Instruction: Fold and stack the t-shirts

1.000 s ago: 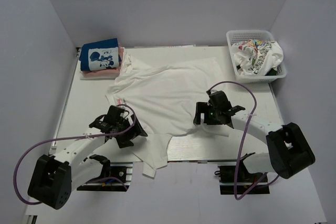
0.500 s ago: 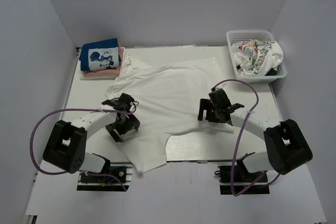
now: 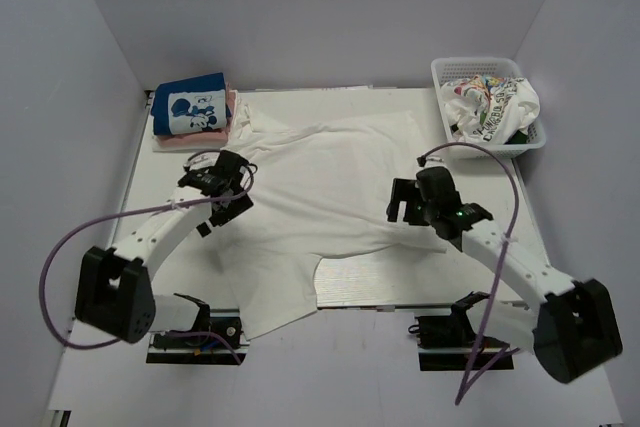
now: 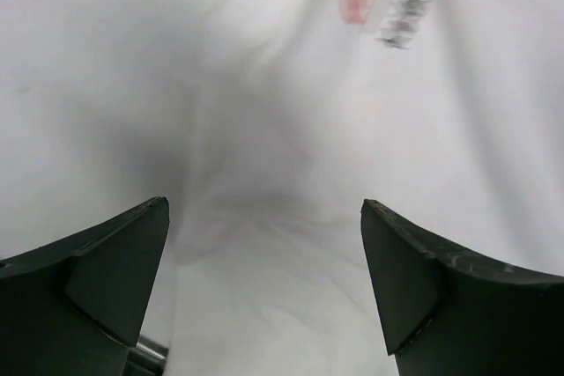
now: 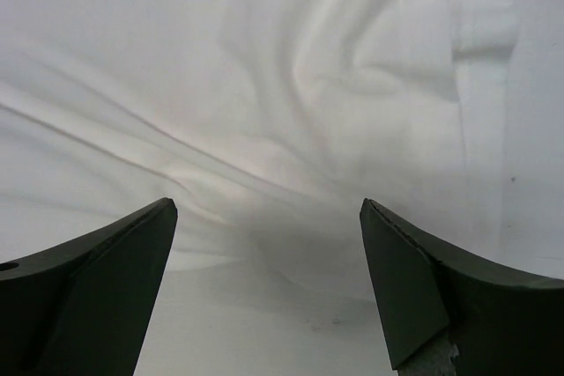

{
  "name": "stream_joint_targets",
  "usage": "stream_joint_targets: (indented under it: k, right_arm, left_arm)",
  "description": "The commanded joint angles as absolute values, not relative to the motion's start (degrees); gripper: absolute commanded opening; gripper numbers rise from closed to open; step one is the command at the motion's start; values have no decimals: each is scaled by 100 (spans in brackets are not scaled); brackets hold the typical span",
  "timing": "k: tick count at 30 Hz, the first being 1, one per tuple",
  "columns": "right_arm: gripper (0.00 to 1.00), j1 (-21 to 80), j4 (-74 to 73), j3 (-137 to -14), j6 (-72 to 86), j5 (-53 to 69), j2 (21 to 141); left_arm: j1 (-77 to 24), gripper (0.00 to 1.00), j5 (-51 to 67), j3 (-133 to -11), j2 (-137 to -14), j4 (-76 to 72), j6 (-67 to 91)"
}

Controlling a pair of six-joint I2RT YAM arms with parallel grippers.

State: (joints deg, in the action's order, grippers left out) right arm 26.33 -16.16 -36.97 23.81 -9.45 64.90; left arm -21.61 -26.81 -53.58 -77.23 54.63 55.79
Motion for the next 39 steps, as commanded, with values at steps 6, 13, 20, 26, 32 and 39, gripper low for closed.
stream_joint_targets:
  k: [6, 13, 20, 26, 32, 39]
  right_arm:
    - [90, 2313, -2820, -3868, 3162, -1941, 6301]
    - [90, 1837, -2831, -3709, 3209, -1908, 6793]
    - [90, 1802, -1635, -4051, 2321, -1520, 7223]
    - [90, 1776, -1169, -4570, 1978, -1555, 8094]
    - [90, 1635, -1002, -5422, 1907, -1504, 9026]
    - [90, 1301, -1011, -6449, 1907, -1119, 10080]
  left_arm:
    - [-2232, 100, -467, -5001, -7004, 2804, 3692]
    - [-2232, 100, 88, -4501, -7997, 2189, 3578]
    - [-2232, 100, -387, -4097, -8543, 2338, 3577]
    - [-2232, 100, -448, -3841, -8648, 2276, 3630]
    - [-2162, 100, -396, -3831, -8727, 2467, 3577]
    - [-2162, 100, -642, -4104, -8780, 2654, 3577]
